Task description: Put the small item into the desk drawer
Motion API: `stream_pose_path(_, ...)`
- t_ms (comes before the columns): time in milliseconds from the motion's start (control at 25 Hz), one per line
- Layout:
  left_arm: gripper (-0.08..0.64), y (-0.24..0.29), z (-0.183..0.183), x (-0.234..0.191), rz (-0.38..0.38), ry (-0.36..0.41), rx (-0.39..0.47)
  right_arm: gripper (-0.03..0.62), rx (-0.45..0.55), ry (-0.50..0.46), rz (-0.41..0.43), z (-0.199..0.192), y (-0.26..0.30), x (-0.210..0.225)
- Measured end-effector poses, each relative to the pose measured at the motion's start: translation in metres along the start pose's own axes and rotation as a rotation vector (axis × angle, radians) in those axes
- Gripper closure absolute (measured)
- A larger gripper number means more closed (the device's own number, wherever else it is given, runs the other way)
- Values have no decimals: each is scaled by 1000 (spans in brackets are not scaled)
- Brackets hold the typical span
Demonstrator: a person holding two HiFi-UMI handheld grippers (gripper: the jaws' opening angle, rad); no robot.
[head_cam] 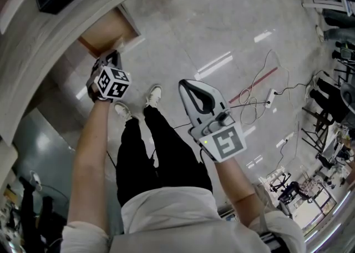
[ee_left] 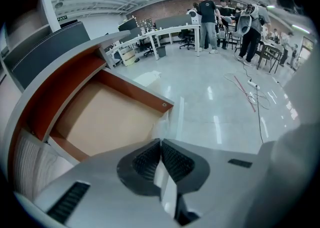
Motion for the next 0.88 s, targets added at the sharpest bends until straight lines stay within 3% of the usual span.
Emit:
stream_pose_path(720, 536, -4, 14, 6, -60, -56, 48, 569, 9, -8, 1, 3, -5, -3)
stream_pose_path(880, 427, -5, 13, 14, -98, -57, 60, 569, 13, -12, -3, 2, -8, -9)
Point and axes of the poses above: the fingertips, and each gripper's own axes: y forward along the fingers, x to its right, z out of its top, the point moved 2 cm from there along -y, backward along the fingers, and after that the axes turned 6 degrees about -x, right-handed, at the moved point
